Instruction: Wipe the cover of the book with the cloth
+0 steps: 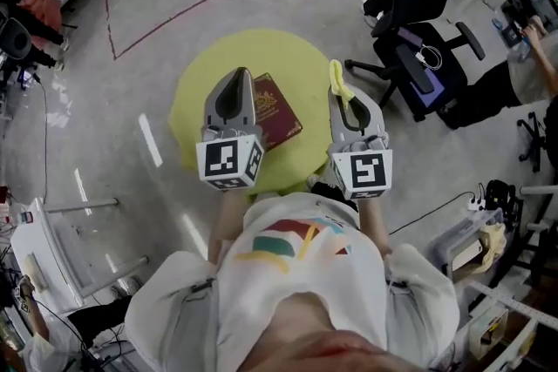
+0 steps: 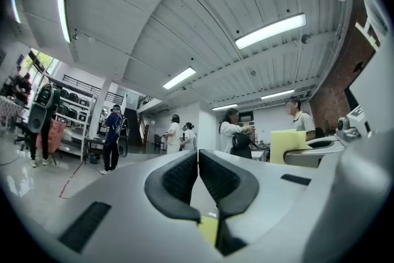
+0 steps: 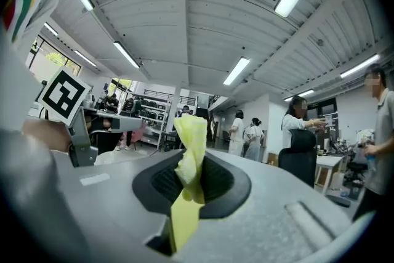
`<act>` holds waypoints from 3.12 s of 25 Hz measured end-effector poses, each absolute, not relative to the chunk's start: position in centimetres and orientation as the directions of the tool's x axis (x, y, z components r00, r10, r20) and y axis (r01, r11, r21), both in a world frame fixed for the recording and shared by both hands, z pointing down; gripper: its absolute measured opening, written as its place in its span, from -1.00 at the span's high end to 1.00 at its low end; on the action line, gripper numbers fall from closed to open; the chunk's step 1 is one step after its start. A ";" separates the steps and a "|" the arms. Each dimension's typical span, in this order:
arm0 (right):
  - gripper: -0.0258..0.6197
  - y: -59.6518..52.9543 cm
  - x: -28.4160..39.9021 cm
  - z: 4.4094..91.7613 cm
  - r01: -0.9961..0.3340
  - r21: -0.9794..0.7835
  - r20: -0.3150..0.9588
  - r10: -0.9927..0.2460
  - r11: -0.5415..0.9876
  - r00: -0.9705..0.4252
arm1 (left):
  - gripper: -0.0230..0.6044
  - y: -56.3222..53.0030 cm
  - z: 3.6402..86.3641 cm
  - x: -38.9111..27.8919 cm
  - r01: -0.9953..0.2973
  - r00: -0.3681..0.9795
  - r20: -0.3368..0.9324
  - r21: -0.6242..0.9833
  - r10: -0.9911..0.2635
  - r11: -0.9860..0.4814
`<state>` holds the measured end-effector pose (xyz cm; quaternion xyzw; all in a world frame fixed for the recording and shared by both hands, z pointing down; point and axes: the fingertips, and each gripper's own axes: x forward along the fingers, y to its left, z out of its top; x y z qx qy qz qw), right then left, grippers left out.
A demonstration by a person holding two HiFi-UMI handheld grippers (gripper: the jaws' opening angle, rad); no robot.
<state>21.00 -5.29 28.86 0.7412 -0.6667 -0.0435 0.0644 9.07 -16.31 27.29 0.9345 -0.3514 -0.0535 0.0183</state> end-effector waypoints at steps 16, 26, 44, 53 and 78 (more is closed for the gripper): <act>0.83 -12.1 22.7 28.2 -0.970 0.149 0.014 -0.981 0.195 -0.195 | 0.87 -18.1 25.9 7.0 -0.865 0.496 -0.077 0.032 -0.865 -0.500; 0.83 -13.5 21.1 27.6 -0.953 0.135 -0.013 -0.961 0.273 -0.277 | 0.86 -18.1 26.4 5.3 -0.905 0.424 -0.022 0.010 -0.905 -0.424; 0.83 -13.4 17.7 29.5 -0.935 0.140 0.049 -0.945 0.326 -0.322 | 0.48 -19.3 37.0 2.5 -0.880 0.464 0.262 0.250 -0.847 -0.405; 0.83 -12.9 17.5 30.1 -0.934 0.152 0.089 -0.945 0.325 -0.314 | 0.46 -17.5 48.5 2.2 -0.899 0.439 0.530 0.262 -0.726 -0.352; 0.83 -12.5 16.9 32.7 -0.925 0.177 0.180 -0.935 0.335 -0.305 | 0.37 -13.3 62.0 2.8 -0.900 0.428 0.787 0.327 -0.444 -0.288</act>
